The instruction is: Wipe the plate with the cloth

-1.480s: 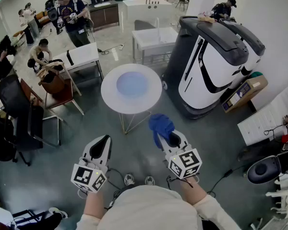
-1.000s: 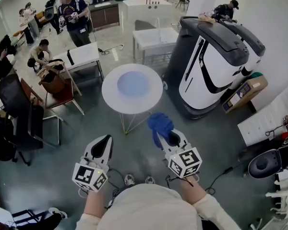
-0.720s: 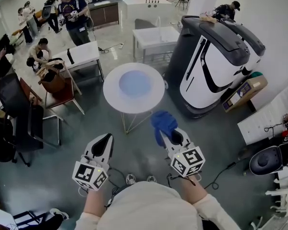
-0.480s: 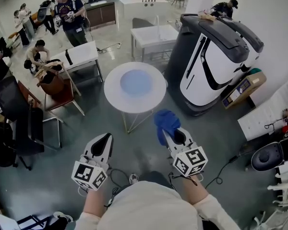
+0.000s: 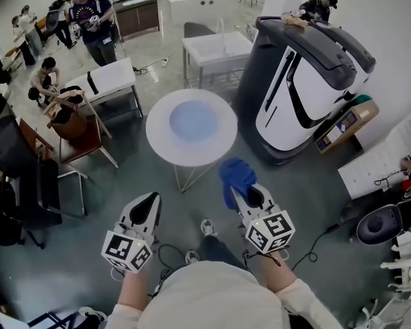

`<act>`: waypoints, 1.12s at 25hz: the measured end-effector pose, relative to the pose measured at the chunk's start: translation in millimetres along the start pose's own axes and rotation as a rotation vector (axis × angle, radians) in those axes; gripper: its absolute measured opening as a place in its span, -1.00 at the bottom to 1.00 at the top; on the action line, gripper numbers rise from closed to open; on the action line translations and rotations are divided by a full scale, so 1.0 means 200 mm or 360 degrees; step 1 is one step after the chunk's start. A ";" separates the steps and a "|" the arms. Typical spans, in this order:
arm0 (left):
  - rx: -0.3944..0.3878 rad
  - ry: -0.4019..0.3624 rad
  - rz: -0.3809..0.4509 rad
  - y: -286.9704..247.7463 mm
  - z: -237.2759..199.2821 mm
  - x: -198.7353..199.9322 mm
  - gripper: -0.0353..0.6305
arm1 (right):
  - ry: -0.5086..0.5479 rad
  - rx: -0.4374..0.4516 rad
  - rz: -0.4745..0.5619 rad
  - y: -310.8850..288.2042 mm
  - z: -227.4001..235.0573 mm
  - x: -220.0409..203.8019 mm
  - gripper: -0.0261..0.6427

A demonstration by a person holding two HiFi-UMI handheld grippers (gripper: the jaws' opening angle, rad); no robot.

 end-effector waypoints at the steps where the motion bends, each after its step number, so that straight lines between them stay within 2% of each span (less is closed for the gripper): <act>1: 0.0008 -0.0005 -0.0001 -0.02 -0.02 0.00 -0.78 | 0.0002 0.0007 0.0003 -0.03 0.02 0.01 -0.65; 17: 0.0205 0.0053 0.0031 -0.66 -0.21 0.08 -0.78 | -0.0012 0.0175 -0.0032 -0.59 0.64 0.13 -0.65; 23: 0.0231 0.0071 0.0003 -0.78 -0.30 0.07 -0.78 | -0.0035 0.0224 -0.0078 -0.75 0.70 0.12 -0.65; 28: 0.0205 0.0092 -0.0008 -0.89 -0.45 0.10 -0.78 | -0.0039 0.0201 -0.0093 -0.90 0.73 0.13 -0.65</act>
Point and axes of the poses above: the fingertips, and each gripper's own axes: y backward along the fingers, z to its right, x out of its top, the point moved 9 cm from there along y, backward along the fingers, and after that the axes turned 1 degree about -z, right-handed, at the moved point
